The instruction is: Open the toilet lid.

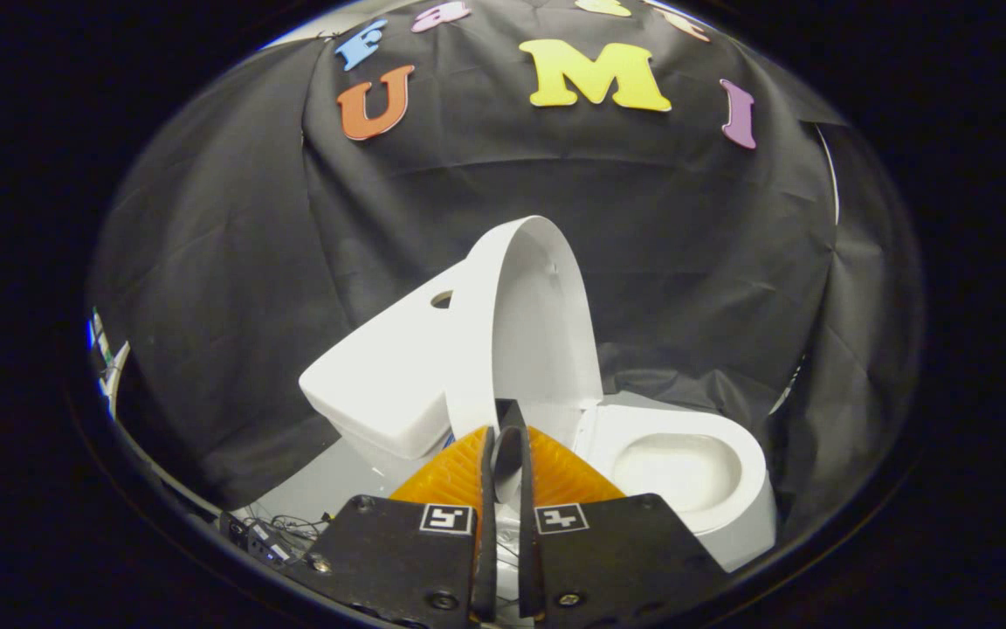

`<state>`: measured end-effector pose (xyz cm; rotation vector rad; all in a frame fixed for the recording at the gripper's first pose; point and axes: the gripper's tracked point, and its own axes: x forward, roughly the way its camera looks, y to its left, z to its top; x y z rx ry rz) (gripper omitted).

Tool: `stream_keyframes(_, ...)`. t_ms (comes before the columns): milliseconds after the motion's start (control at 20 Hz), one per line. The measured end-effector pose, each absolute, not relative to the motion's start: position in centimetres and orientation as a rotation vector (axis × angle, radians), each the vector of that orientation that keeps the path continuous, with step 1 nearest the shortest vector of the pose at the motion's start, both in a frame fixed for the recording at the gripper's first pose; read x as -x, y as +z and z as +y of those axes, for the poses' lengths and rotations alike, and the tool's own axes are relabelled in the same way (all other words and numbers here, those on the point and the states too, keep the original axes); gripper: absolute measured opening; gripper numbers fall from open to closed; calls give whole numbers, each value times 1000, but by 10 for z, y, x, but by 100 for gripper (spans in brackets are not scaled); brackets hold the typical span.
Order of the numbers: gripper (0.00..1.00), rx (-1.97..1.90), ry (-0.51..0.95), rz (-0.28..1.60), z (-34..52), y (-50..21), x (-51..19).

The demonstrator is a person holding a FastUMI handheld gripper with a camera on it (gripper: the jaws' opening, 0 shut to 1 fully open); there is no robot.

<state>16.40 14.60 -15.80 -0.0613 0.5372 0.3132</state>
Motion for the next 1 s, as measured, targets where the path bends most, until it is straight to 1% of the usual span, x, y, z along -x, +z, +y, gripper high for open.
stream_keyframes(350, 13, 102, 310, 523, 144, -159, -164)
stream_keyframes(400, 15, 115, 316, 519, 143, -161, -164)
stream_keyframes(450, 18, 129, 340, 517, 144, -161, -161)
stream_keyframes(550, 30, 155, 375, 518, 142, -162, -159)
stream_keyframes(600, 38, 151, 395, 520, 142, -161, -157)
stream_keyframes(750, 52, 119, 414, 501, 146, -158, -156)
stream_keyframes(800, 59, 110, 417, 491, 145, -154, -156)
stream_keyframes(900, 68, 97, 418, 472, 140, -149, -156)
stream_keyframes(1000, 68, 73, 414, 462, 135, -147, -156)
